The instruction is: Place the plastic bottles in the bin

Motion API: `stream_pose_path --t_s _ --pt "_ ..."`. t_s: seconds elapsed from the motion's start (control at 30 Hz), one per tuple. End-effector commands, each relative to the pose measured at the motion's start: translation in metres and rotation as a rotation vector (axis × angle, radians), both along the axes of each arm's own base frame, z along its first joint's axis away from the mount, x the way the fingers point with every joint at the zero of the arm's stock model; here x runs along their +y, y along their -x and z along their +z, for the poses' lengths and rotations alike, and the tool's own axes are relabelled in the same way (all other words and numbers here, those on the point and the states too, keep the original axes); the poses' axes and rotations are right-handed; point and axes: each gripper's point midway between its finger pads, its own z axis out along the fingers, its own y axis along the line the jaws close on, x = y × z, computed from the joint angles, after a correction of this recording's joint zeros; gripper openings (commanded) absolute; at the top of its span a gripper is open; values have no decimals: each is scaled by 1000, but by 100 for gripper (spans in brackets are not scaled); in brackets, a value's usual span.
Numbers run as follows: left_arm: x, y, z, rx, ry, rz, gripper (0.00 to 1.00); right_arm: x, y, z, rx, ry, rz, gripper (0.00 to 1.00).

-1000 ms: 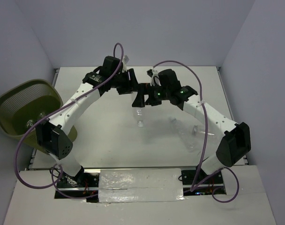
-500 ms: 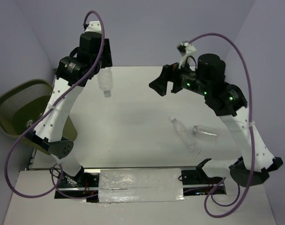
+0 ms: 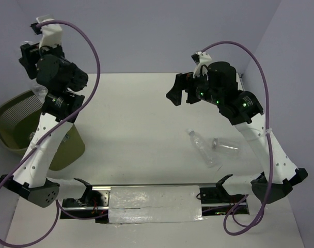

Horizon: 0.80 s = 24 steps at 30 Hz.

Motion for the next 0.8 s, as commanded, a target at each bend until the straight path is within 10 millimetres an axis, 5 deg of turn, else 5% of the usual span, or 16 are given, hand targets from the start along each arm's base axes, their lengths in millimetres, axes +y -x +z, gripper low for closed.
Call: stream_pose_path --t_s 0.0,0.13,0.27,0.47,0.6,0.7,0.77 --pt "26 32 10 -91 91 89 67 -2 0 -3 9 -1 -9 100" --pt "50 48 -1 -98 111 144 67 0 -1 -6 15 -7 -4 100" --pt "54 51 -26 -40 107 130 66 1 -3 -8 19 -16 -12 100" --pt "58 46 -95 33 194 85 67 -27 -20 -23 49 26 -221 100" --pt "53 38 -133 100 309 12 68 -88 -32 -61 147 143 -579 100" --pt "50 33 -157 137 342 3 74 -113 -15 -111 263 201 -685 100" --pt "49 31 -167 160 354 -4 89 -120 -7 -130 281 175 -712 100"
